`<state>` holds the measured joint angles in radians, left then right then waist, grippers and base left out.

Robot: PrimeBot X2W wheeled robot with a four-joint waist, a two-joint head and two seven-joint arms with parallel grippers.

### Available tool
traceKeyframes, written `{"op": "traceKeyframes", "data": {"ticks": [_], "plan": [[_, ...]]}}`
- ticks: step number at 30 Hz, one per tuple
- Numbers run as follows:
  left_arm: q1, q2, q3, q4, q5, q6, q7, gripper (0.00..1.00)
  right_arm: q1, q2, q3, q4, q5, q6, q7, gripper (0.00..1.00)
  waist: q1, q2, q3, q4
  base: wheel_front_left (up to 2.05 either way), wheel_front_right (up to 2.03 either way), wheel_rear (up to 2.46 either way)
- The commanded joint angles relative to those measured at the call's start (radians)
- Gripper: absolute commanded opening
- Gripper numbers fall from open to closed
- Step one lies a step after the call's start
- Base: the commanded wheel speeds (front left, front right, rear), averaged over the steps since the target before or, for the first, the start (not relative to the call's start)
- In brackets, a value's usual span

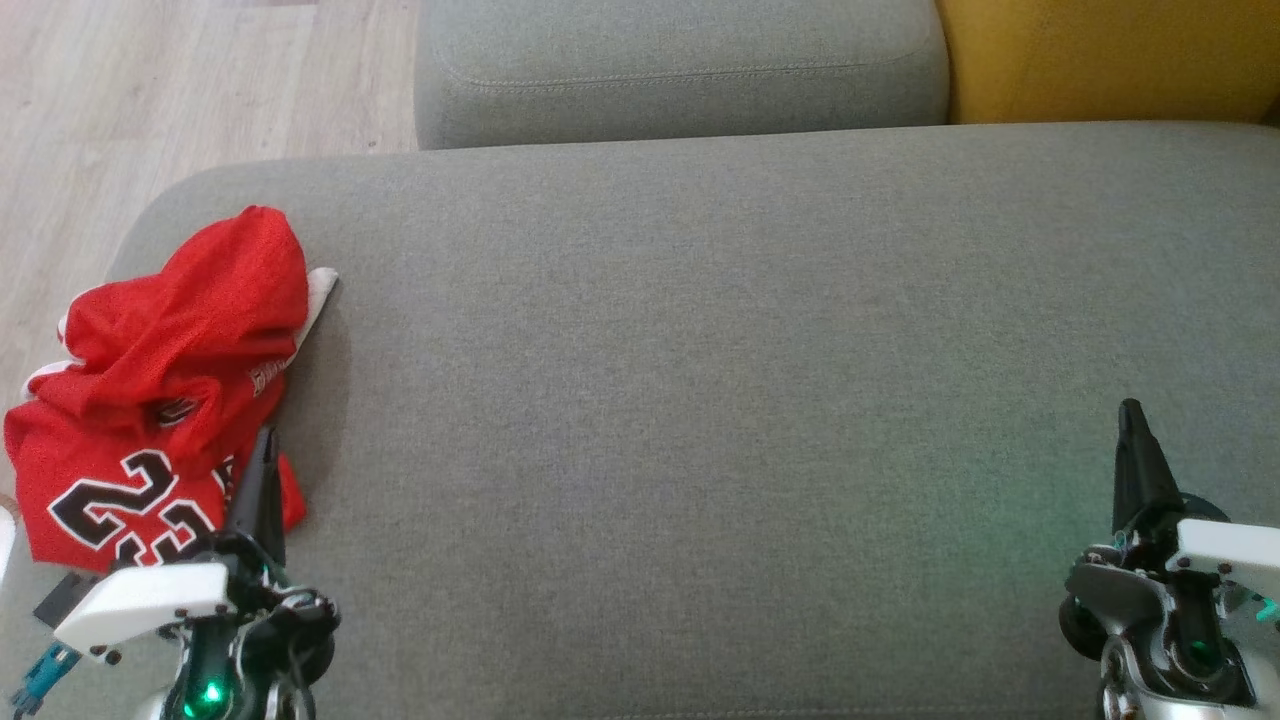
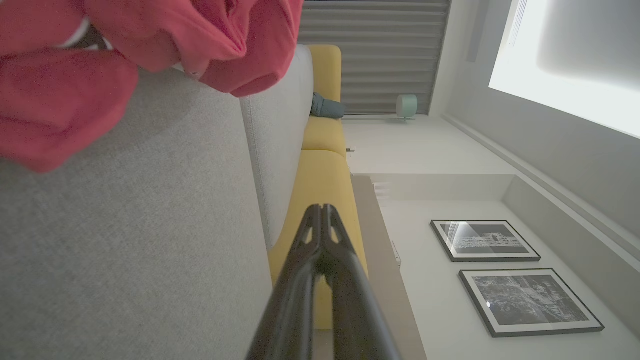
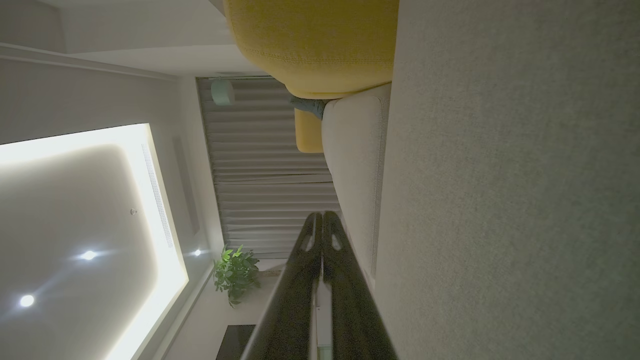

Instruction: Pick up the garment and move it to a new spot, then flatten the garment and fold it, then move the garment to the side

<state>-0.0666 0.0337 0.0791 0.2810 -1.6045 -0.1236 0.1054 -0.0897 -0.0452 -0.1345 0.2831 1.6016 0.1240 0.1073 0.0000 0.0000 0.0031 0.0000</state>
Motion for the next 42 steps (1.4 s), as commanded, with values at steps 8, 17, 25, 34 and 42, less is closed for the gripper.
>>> {"op": "traceKeyframes", "data": {"ticks": [8, 17, 25, 34, 42], "plan": [[0.000, 0.000, 0.000, 0.001, 0.000, 0.000, 0.000, 1.00, 0.000, 0.000, 0.000, 0.001, 0.000, 0.000, 0.000, 1.00, 0.0000, 0.0000, 0.000, 0.000, 0.00, 0.00, 0.00], [0.025, -0.009, -0.002, 0.063, 0.017, 0.001, -0.016, 1.00, 0.015, 0.001, 0.012, 0.057, -0.012, -0.001, -0.010, 1.00, 0.0000, 0.0000, 0.002, 0.000, 0.00, 0.00, 0.00], [0.012, -0.007, 0.006, 0.058, 0.118, 0.003, -0.043, 1.00, -0.009, -0.016, 0.043, 0.059, -0.088, 0.000, -0.042, 1.00, 0.0000, 0.0000, 0.007, -0.001, 0.00, 0.00, 0.00], [0.004, -0.006, -0.012, 0.046, 0.265, 0.026, -0.069, 1.00, -0.026, -0.013, 0.054, 0.062, -0.228, 0.000, -0.068, 1.00, 0.0000, 0.0000, 0.014, -0.002, 0.00, 0.00, 0.00], [0.002, -0.004, -0.027, 0.047, 0.371, 0.045, -0.090, 1.00, -0.037, -0.011, 0.064, 0.074, -0.335, 0.001, -0.089, 1.00, 0.0000, 0.0000, 0.017, -0.003, 0.00, 0.00, 0.00]]}}
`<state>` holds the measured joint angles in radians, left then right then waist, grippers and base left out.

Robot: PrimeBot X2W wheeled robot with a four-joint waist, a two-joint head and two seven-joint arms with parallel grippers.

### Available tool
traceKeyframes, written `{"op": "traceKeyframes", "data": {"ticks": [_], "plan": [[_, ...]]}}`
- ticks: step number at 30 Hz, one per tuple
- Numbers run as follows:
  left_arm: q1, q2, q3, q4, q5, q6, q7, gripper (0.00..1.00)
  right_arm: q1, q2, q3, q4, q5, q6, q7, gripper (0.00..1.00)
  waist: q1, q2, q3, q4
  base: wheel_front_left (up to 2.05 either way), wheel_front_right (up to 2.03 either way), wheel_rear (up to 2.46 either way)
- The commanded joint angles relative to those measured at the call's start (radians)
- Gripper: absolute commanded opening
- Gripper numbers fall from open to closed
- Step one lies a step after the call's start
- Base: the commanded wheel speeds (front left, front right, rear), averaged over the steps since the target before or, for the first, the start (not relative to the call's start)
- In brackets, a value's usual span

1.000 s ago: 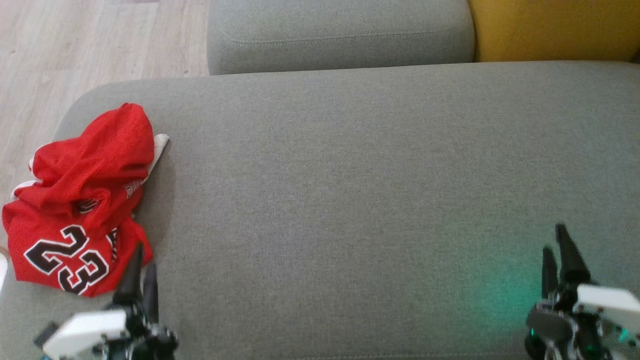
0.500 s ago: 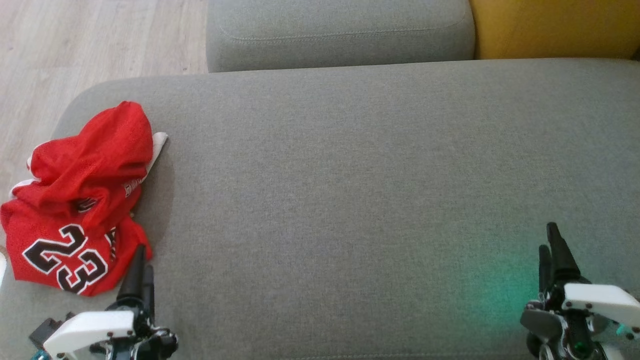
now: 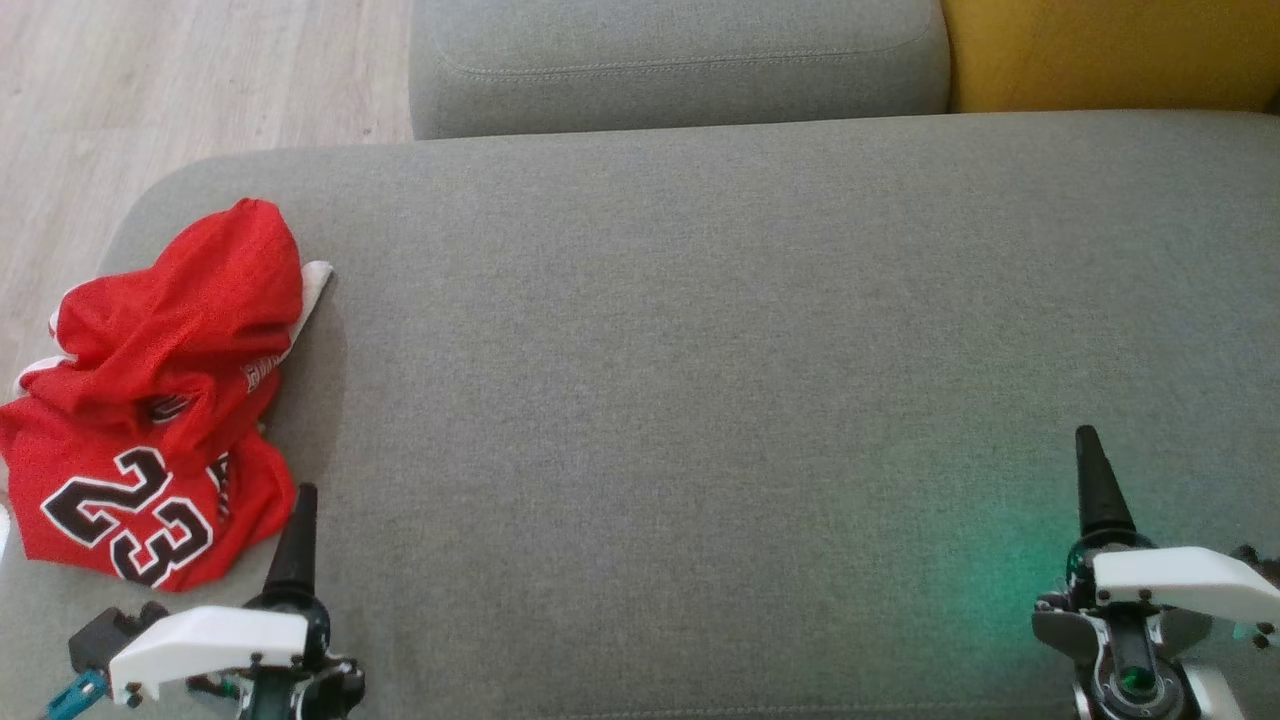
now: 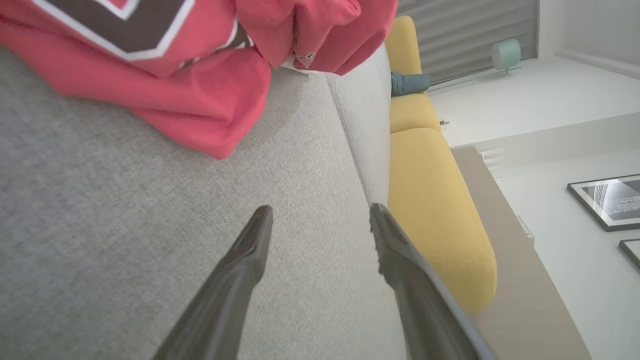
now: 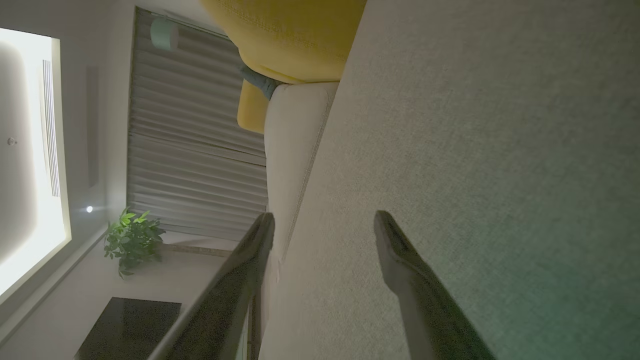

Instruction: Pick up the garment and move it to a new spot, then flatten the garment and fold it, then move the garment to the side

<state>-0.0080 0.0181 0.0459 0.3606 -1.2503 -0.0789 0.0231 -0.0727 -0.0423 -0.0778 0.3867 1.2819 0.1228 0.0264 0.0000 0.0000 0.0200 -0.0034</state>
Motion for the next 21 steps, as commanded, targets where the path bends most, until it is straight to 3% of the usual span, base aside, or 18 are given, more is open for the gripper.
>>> {"op": "traceKeyframes", "data": {"ticks": [1, 21], "plan": [[-0.057, 0.012, 0.004, -0.031, 0.031, 0.002, -0.010, 1.00, -0.056, -0.013, 0.009, -0.028, -0.031, 0.002, -0.011, 1.00, 0.0000, 0.0000, 0.000, 0.000, 0.00, 0.00, 0.00], [-0.067, 0.020, -0.021, -0.050, 0.306, 0.072, -0.069, 1.00, -0.090, -0.007, 0.027, -0.025, -0.302, 0.003, -0.070, 1.00, 0.0000, 0.0000, 0.010, -0.005, 0.00, 0.00, 0.00]]}}
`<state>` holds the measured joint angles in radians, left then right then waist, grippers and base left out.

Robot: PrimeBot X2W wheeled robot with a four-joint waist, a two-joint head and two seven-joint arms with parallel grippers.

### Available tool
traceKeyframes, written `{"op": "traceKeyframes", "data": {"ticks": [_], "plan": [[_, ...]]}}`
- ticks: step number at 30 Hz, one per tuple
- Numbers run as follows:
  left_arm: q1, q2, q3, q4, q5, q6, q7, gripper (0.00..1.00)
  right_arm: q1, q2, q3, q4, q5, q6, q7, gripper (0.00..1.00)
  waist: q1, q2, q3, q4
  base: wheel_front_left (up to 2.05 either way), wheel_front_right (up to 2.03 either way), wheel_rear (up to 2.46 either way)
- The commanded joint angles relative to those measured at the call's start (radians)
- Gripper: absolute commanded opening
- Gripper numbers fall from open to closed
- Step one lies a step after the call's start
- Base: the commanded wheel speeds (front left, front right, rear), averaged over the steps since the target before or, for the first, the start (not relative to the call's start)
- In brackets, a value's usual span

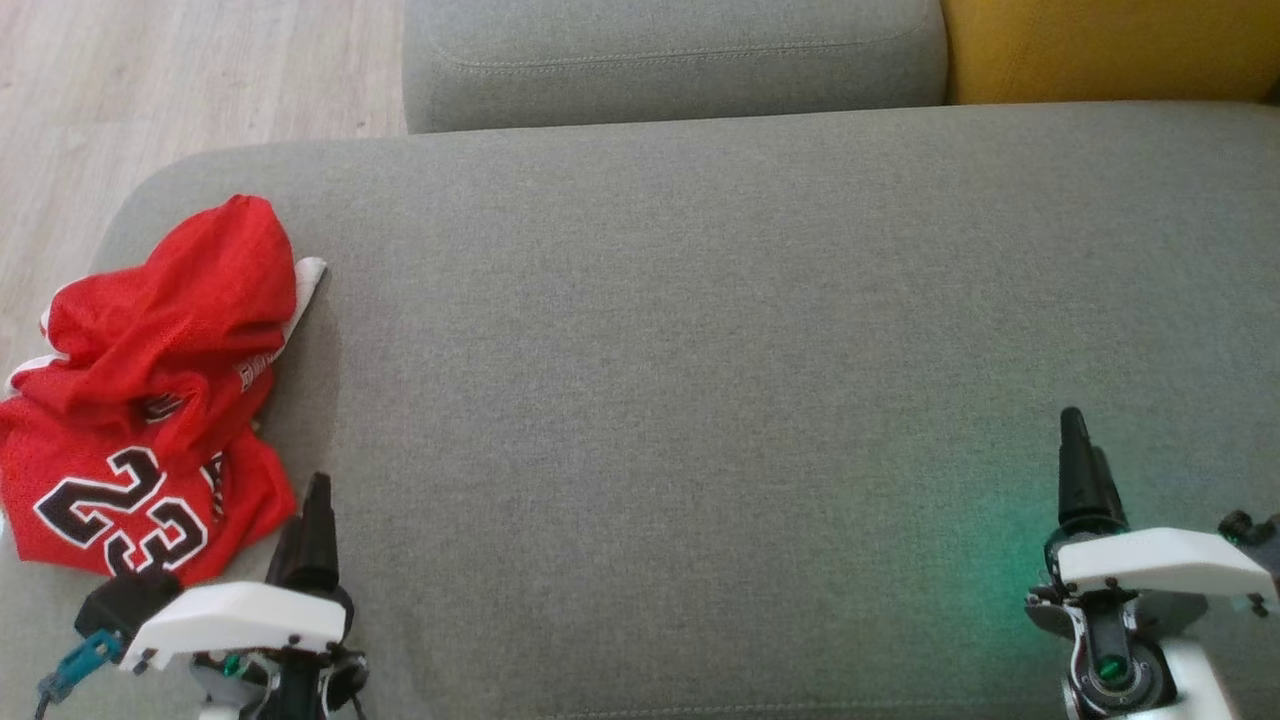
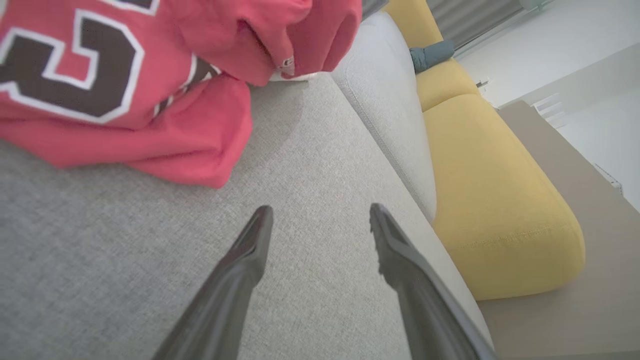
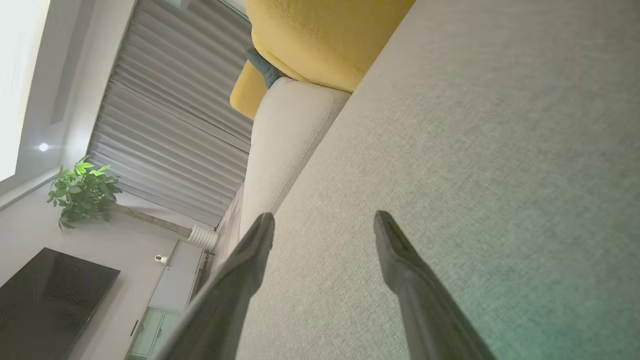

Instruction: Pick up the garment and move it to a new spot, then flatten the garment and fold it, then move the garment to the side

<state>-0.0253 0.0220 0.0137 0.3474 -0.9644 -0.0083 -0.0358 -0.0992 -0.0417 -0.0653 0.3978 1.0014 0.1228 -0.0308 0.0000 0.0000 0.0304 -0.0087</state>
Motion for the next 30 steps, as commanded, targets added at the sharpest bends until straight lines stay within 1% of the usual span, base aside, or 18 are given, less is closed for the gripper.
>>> {"op": "traceKeyframes", "data": {"ticks": [1, 12, 20, 21, 30], "plan": [[-0.050, 0.016, 0.009, -0.041, 0.034, 0.006, -0.013, 1.00, -0.065, -0.007, 0.015, -0.040, -0.034, 0.003, -0.016, 1.00, 0.0000, 0.0000, 0.000, 0.000, 0.00, 0.00, 0.00], [-0.049, 0.028, -0.019, -0.074, 0.179, 0.054, -0.045, 1.00, -0.073, -0.005, 0.035, -0.072, -0.172, 0.004, -0.048, 1.00, 0.0000, 0.0000, 0.003, -0.001, 0.00, 0.00, 0.00], [-0.046, 0.035, -0.037, -0.070, 0.274, 0.080, -0.068, 1.00, -0.081, -0.005, 0.059, -0.041, -0.278, 0.004, -0.072, 1.00, 0.0000, 0.0000, -0.002, -0.004, 0.00, 0.00, 0.00], [-0.046, 0.035, -0.037, -0.070, 0.274, 0.080, -0.068, 1.00, -0.081, -0.005, 0.059, -0.041, -0.278, 0.004, -0.072, 1.00, 0.0000, 0.0000, -0.002, -0.004, 0.00, 0.00, 0.00], [-0.043, 0.041, -0.051, -0.046, 0.379, 0.099, -0.095, 1.00, -0.094, -0.006, 0.080, 0.008, -0.401, 0.005, -0.098, 1.00, 0.0000, 0.0000, -0.004, -0.006, 0.00, 0.00, 0.00]]}}
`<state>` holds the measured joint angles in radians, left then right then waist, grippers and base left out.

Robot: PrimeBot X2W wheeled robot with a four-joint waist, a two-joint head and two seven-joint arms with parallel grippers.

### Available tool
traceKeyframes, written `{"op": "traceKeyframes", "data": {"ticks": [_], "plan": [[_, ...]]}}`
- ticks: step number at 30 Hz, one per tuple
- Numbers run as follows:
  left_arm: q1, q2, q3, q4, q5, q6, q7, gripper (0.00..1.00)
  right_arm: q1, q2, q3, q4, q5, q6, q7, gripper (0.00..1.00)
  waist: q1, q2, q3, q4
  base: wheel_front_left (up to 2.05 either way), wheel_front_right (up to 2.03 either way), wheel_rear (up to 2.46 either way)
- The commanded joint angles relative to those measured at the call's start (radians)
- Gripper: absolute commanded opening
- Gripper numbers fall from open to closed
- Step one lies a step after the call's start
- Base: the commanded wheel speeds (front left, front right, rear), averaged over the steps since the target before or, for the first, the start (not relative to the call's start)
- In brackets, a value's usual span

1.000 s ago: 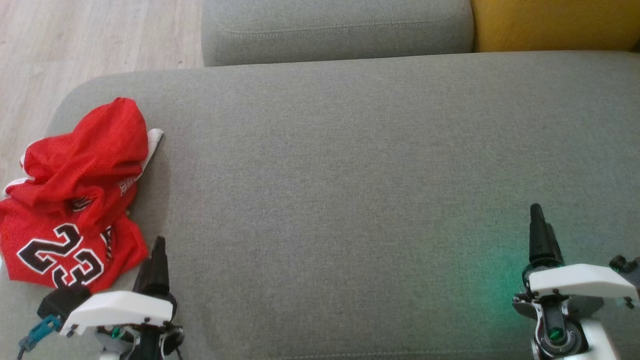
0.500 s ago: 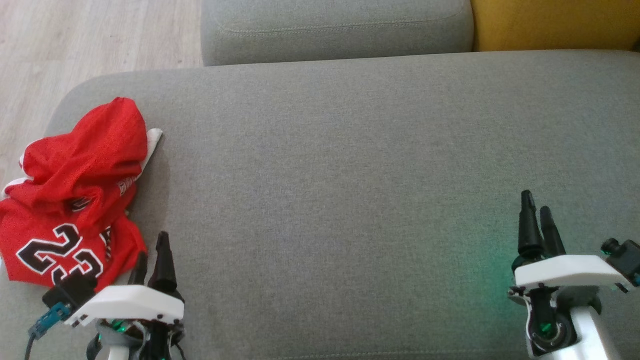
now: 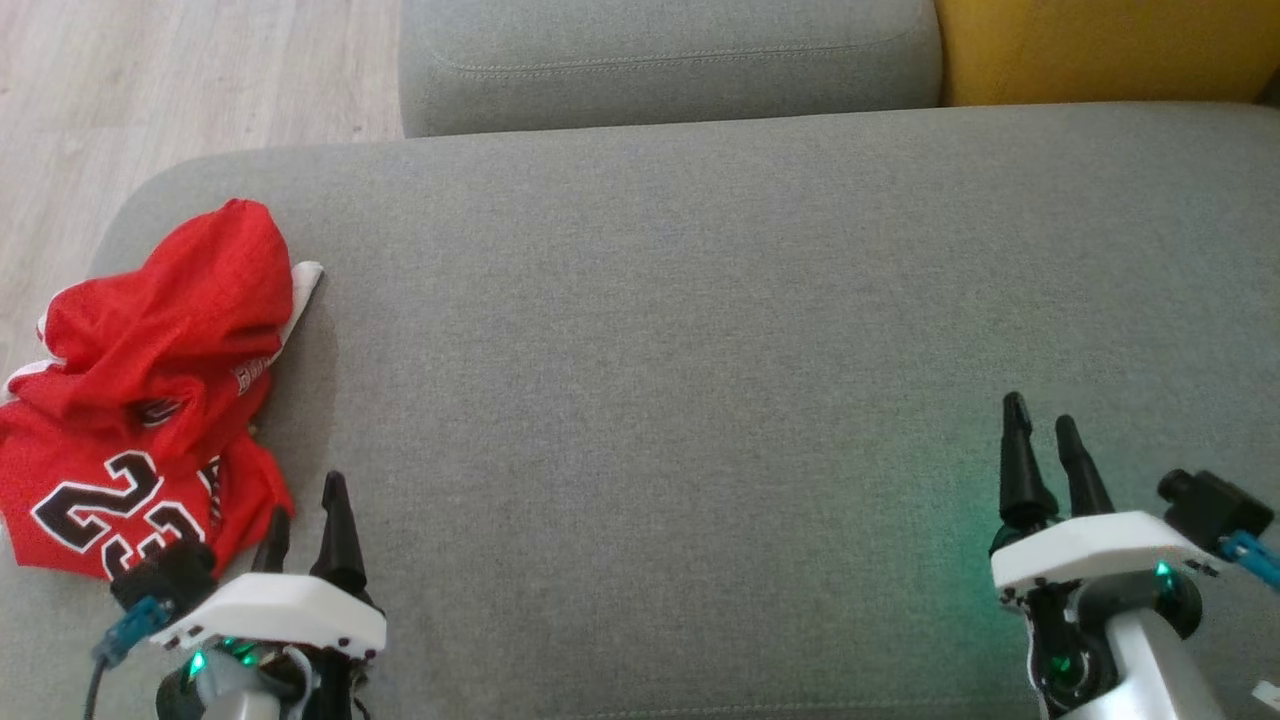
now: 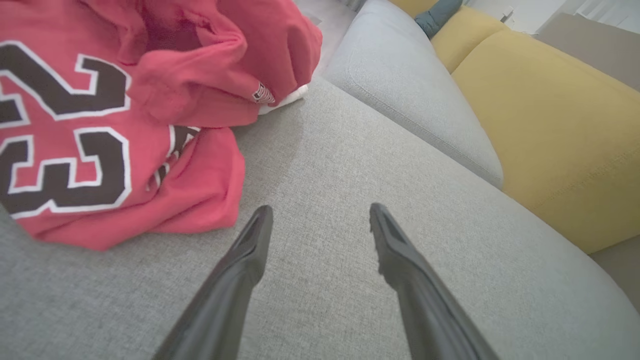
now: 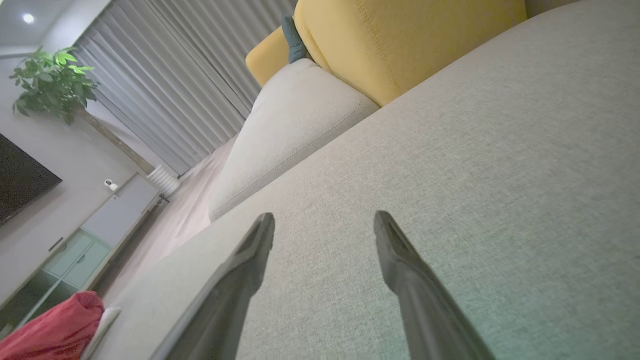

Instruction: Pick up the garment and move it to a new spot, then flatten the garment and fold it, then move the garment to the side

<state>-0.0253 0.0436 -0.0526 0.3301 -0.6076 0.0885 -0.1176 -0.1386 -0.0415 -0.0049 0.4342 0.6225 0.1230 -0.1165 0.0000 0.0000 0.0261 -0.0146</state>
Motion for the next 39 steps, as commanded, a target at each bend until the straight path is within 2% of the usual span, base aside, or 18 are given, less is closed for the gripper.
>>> {"op": "traceKeyframes", "data": {"ticks": [1, 23, 39], "plan": [[-0.043, 0.019, 0.013, -0.027, 0.035, 0.005, -0.016, 1.00, -0.057, -0.006, 0.022, -0.021, -0.036, 0.005, -0.016, 1.00, 0.0000, 0.0000, 0.000, 0.000, 0.00, 0.00, 0.00], [-0.047, 0.023, -0.024, -0.013, 0.325, 0.064, -0.083, 1.00, -0.096, -0.007, 0.022, 0.064, -0.361, 0.006, -0.083, 1.00, 0.0000, 0.0000, 0.006, -0.010, 0.00, 0.00, 0.00], [-0.053, 0.026, -0.039, -0.015, 0.513, 0.108, -0.127, 1.00, -0.114, -0.008, 0.003, 0.083, -0.551, 0.007, -0.128, 1.00, 0.0000, 0.0000, 0.017, -0.021, 0.00, 0.00, 0.00]]}}
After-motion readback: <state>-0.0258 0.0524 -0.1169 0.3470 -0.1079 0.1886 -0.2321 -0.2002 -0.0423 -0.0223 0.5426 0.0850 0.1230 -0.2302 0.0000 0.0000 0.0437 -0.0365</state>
